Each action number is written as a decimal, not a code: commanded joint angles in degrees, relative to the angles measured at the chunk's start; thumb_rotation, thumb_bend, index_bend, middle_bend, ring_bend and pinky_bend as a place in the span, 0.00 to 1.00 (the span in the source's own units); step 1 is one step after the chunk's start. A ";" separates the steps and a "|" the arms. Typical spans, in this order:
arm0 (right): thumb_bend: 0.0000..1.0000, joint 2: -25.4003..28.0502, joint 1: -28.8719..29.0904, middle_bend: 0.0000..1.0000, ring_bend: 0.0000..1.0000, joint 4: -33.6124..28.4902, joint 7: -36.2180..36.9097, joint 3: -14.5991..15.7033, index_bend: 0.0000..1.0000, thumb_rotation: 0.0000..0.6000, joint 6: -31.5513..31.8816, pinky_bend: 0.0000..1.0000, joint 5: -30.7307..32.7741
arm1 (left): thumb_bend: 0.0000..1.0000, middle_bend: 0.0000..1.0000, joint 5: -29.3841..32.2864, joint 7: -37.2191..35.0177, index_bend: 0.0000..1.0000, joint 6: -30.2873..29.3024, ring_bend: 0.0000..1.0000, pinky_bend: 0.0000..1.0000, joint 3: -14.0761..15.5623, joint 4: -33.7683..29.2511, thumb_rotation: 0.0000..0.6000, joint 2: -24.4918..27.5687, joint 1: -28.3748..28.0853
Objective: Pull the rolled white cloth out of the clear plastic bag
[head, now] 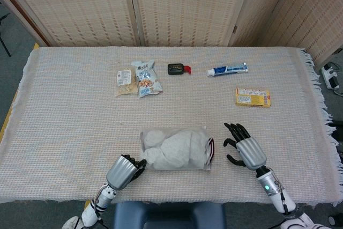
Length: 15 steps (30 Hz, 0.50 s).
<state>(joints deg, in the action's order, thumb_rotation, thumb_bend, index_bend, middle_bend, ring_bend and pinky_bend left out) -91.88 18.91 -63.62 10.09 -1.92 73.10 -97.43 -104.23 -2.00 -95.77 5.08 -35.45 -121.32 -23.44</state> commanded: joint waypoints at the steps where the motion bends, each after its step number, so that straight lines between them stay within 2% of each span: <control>1: 0.26 -2.91 0.99 0.00 0.00 3.17 2.32 0.31 0.43 1.00 1.48 0.00 -0.62 | 0.49 1.00 0.15 0.23 0.75 0.06 1.00 1.00 -0.12 -0.08 1.00 0.23 -0.16; 10: 0.26 -10.07 2.27 0.00 0.00 11.54 5.67 1.23 0.42 1.00 5.42 0.00 -2.11 | 0.49 1.00 0.82 0.45 0.75 0.48 1.00 1.00 -0.55 -0.48 1.00 0.85 -0.70; 15: 0.26 -13.04 2.64 0.00 0.00 14.97 6.26 2.11 0.37 1.00 6.73 0.00 -2.57 | 0.49 1.00 1.11 0.45 0.75 0.63 1.00 1.00 -0.75 -0.59 1.00 1.13 -1.01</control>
<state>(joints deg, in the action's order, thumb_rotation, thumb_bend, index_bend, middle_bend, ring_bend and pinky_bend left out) -104.35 21.38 -49.25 16.02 -0.13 79.38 -99.80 -103.12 -1.54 -95.15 4.33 -36.03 -120.19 -24.44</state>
